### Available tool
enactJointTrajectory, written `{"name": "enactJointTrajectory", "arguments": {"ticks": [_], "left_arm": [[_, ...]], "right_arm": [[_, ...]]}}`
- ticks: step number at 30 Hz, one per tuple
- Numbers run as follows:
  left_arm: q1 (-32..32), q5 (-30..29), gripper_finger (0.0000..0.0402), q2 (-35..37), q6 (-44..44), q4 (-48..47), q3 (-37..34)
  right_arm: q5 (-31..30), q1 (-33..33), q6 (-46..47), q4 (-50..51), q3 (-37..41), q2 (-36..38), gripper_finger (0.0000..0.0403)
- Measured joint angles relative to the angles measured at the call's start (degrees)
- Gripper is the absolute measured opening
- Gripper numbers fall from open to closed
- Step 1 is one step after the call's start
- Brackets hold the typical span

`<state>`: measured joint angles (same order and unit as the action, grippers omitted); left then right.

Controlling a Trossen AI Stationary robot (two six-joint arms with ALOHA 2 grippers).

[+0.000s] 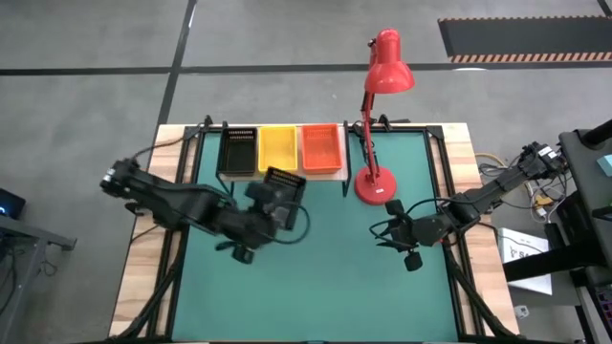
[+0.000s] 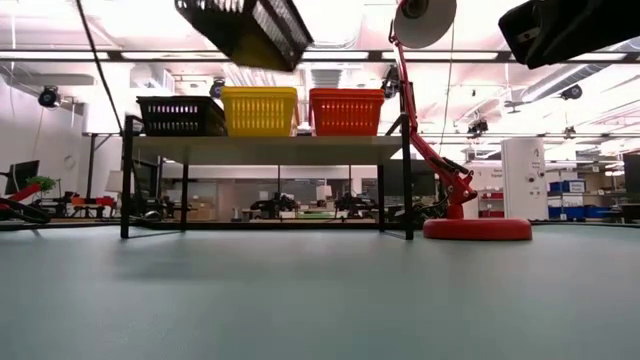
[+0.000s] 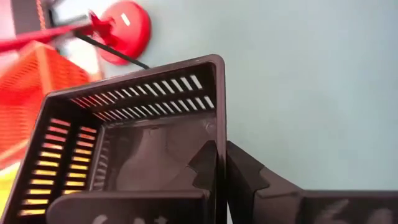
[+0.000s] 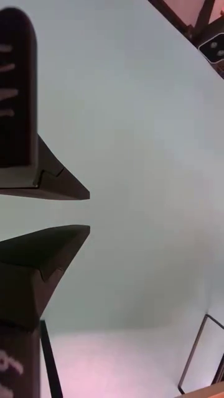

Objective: Stack baskets on shelf by color
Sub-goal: Stack the black bin on top of the black bins on the shelf

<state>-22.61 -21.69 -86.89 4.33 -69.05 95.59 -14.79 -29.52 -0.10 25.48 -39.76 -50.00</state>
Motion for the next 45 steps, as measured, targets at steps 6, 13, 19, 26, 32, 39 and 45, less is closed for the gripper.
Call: {"name": "enactJointTrajectory", "arguments": {"ticks": [6,13,19,26,32,39,45], "left_arm": [[0.12,-3.32,0.0001,9.14,2.59,-0.02,-3.23],[2.47,-7.85,0.0000,20.48,2.71,0.00,-12.71],[7.80,-8.78,0.0000,30.23,7.32,4.65,-21.39],[15.62,-7.51,0.0000,38.21,10.12,11.11,-27.45],[19.39,-3.52,0.0000,40.49,12.75,13.62,-30.46],[22.50,-2.76,0.0000,39.66,13.08,13.03,-32.41],[24.68,-2.74,0.0000,39.22,13.10,13.01,-32.89]], "right_arm": [[0.00,0.00,-0.65,-0.43,0.19,-0.02,0.0068],[-0.02,0.00,-2.27,-1.34,0.28,-0.02,0.0068],[0.00,0.00,-4.23,-3.77,0.67,-0.04,0.0068],[0.00,0.02,-4.46,-3.98,0.71,-0.04,0.0068],[-0.02,0.02,-4.61,-3.96,0.71,-0.04,0.0068],[-0.02,0.02,-4.61,-3.96,0.71,-0.04,0.0068],[-0.02,0.02,-4.59,-3.96,0.71,-0.04,0.0068]]}}
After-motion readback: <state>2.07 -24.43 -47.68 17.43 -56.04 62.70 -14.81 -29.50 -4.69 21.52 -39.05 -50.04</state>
